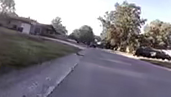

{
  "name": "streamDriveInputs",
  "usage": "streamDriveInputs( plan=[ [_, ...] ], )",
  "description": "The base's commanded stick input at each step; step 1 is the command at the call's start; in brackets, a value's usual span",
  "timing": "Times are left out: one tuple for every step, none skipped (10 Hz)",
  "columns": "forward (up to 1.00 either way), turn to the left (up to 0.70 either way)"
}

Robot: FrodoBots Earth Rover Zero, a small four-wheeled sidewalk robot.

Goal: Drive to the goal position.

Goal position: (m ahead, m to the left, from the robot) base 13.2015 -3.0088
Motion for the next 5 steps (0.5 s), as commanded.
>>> streamDriveInputs(
  plan=[
    [1.0,-0.23],
    [1.0,-0.4],
    [1.0,-0.4],
    [1.0,-0.4],
    [1.0,-0.4]
  ],
)
